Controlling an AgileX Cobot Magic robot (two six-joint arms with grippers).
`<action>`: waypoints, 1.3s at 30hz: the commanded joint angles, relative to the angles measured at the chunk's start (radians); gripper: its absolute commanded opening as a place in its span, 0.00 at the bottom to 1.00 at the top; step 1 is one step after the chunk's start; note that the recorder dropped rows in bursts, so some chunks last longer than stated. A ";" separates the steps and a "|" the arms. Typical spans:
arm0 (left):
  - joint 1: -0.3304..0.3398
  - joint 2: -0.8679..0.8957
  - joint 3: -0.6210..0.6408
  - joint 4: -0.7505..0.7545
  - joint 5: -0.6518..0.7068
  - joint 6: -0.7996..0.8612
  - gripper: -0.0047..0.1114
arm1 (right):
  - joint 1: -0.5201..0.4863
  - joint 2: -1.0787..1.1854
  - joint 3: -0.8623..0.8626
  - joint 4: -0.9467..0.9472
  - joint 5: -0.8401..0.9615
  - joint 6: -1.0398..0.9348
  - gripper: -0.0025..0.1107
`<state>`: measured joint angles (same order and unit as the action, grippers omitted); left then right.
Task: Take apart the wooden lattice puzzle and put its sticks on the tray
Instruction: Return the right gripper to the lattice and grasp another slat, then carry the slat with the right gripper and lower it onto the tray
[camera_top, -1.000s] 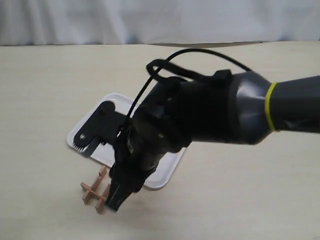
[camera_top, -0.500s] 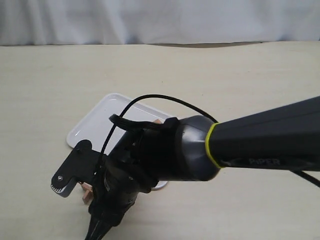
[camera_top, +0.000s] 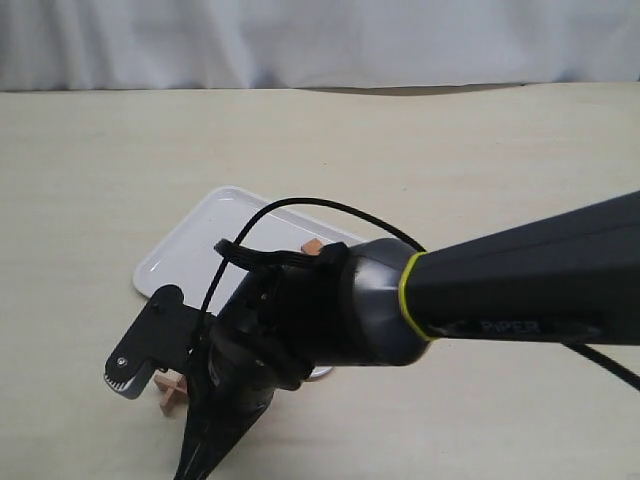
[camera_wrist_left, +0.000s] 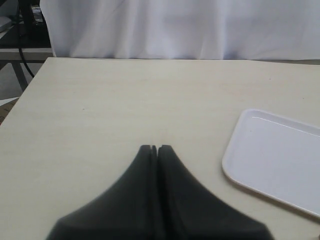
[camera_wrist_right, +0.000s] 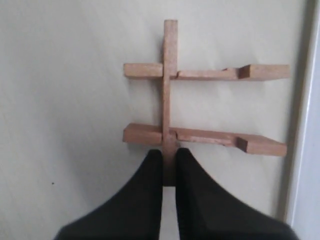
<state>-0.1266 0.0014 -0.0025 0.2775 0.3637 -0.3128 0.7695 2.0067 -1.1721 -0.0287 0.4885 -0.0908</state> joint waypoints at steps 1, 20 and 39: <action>-0.006 -0.001 0.002 0.001 -0.007 -0.003 0.04 | -0.001 -0.035 -0.002 -0.008 0.013 0.000 0.06; -0.006 -0.001 0.002 0.001 -0.007 -0.003 0.04 | -0.160 -0.294 -0.002 -0.076 -0.053 0.102 0.06; -0.006 -0.001 0.002 -0.001 -0.003 -0.003 0.04 | -0.385 -0.008 -0.002 -0.042 -0.314 0.243 0.06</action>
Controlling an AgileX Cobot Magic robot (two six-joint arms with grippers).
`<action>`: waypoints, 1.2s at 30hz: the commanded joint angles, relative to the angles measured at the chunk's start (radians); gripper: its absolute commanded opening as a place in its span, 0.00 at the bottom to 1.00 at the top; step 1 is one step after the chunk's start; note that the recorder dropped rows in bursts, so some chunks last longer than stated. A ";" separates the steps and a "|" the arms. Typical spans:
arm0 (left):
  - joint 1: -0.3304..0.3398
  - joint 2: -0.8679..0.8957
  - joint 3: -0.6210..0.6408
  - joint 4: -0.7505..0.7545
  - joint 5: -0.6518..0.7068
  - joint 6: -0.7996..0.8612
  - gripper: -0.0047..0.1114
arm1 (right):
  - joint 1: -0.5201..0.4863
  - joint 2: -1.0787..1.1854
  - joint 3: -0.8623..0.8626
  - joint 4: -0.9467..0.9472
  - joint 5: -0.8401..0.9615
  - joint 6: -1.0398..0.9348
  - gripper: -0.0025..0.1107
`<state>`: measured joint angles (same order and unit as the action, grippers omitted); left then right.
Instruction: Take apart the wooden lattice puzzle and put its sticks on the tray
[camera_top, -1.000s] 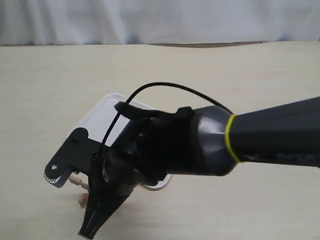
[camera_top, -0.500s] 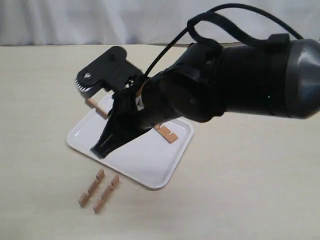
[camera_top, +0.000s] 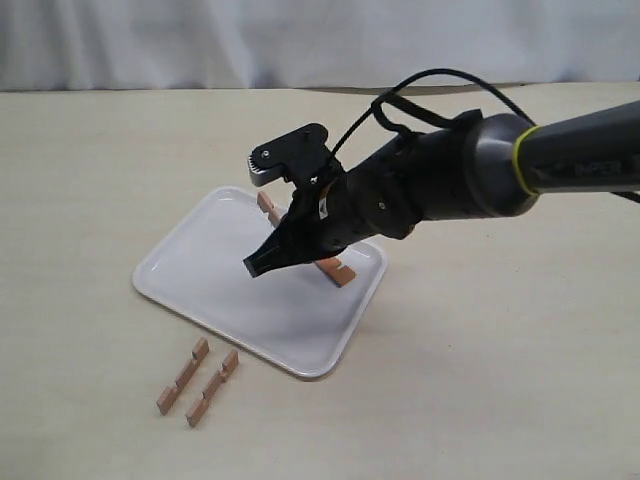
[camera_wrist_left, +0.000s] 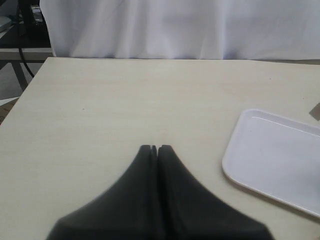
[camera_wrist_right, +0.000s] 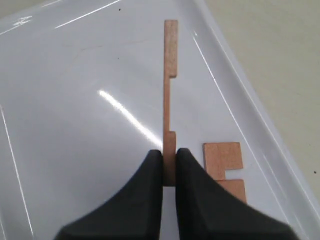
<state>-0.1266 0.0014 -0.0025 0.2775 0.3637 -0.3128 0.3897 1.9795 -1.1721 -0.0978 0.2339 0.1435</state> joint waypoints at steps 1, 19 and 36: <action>-0.006 -0.001 0.002 -0.001 -0.003 -0.003 0.04 | -0.005 0.024 -0.002 0.035 -0.065 0.009 0.07; -0.006 -0.001 0.002 -0.001 -0.003 -0.003 0.04 | 0.078 -0.121 -0.002 0.105 0.086 -0.074 0.50; -0.006 -0.001 0.002 0.001 -0.007 -0.003 0.04 | 0.352 -0.128 -0.002 0.098 0.354 -0.684 0.51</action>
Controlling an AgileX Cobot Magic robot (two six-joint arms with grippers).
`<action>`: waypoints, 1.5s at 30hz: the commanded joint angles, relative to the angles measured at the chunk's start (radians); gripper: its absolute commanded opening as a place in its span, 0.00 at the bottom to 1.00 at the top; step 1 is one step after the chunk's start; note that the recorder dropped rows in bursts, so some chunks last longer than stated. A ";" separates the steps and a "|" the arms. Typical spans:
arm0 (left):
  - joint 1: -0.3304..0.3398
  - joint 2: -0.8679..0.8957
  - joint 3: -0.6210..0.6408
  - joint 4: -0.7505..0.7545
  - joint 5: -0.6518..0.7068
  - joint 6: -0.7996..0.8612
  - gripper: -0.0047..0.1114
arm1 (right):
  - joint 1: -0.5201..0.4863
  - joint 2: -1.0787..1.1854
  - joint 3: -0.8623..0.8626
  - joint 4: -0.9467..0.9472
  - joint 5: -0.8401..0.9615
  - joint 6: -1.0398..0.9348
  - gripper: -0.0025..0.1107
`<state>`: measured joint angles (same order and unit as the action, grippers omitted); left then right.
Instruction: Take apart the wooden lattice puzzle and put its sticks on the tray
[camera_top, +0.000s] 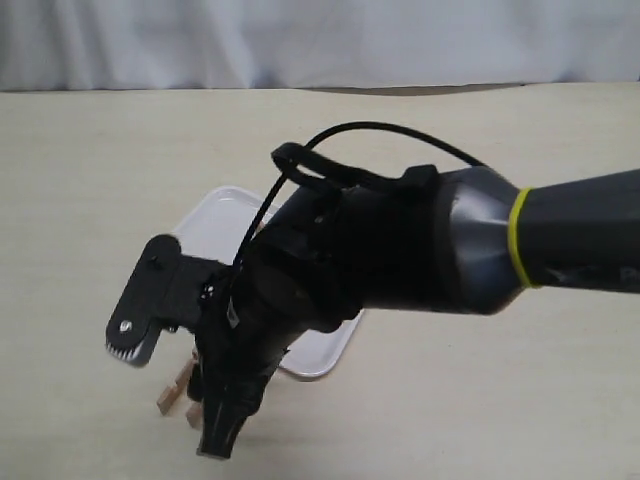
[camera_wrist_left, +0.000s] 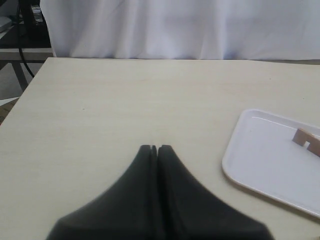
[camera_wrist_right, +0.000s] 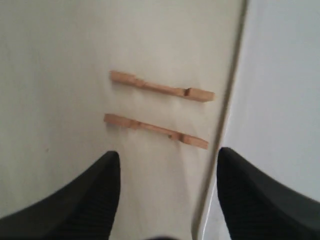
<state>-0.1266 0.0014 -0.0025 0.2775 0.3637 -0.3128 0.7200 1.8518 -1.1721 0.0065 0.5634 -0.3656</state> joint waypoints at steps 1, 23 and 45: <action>-0.006 -0.001 0.002 0.001 -0.007 -0.003 0.04 | 0.024 0.004 -0.002 -0.025 0.024 -0.193 0.51; -0.006 -0.001 0.002 0.001 -0.007 -0.003 0.04 | 0.026 0.178 -0.158 -0.099 0.151 -0.357 0.50; -0.006 -0.001 0.002 -0.001 -0.002 -0.003 0.04 | 0.026 0.247 -0.158 -0.024 0.055 -0.434 0.30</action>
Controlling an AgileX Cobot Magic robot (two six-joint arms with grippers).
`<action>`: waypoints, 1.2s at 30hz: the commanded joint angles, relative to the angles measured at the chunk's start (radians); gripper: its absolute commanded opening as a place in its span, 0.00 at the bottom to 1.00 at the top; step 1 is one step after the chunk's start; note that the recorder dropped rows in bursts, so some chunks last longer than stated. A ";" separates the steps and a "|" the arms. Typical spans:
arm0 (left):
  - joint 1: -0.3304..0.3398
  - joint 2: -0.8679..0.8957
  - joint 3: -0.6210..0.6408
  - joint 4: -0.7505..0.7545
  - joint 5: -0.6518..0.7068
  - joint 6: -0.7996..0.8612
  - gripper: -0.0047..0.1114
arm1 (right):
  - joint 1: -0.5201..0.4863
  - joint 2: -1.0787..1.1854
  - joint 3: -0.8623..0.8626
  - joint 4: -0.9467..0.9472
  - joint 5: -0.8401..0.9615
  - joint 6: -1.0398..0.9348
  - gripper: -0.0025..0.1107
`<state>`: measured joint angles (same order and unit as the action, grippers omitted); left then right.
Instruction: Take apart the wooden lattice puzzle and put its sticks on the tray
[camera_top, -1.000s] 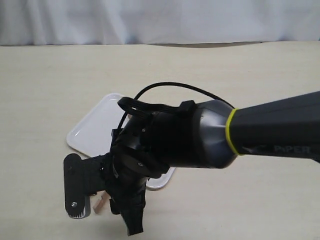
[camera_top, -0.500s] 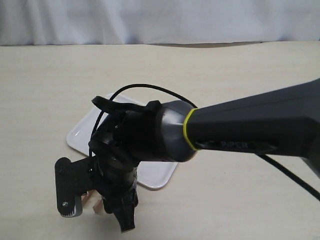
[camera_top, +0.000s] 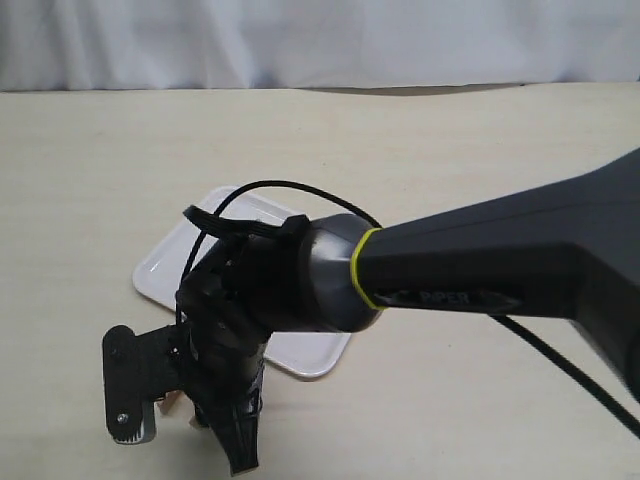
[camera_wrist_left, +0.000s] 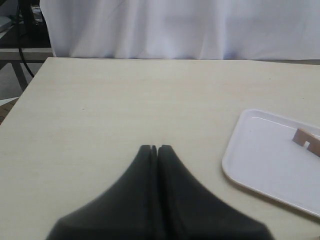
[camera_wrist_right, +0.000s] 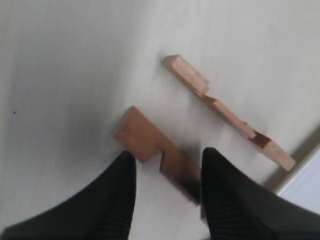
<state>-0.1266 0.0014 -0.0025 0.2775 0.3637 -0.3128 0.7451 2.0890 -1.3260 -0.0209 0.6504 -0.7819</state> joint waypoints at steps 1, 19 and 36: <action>-0.006 -0.001 0.002 -0.001 -0.002 -0.003 0.04 | 0.001 0.012 -0.004 0.004 -0.037 -0.018 0.27; -0.006 -0.001 0.002 -0.001 -0.002 -0.003 0.04 | -0.007 -0.216 -0.022 0.013 0.087 0.049 0.06; -0.006 -0.001 0.002 0.001 -0.008 -0.003 0.04 | -0.329 -0.134 -0.039 0.013 -0.201 0.623 0.06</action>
<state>-0.1266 0.0014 -0.0025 0.2775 0.3637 -0.3128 0.4346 1.9143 -1.3642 0.0000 0.4573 -0.1757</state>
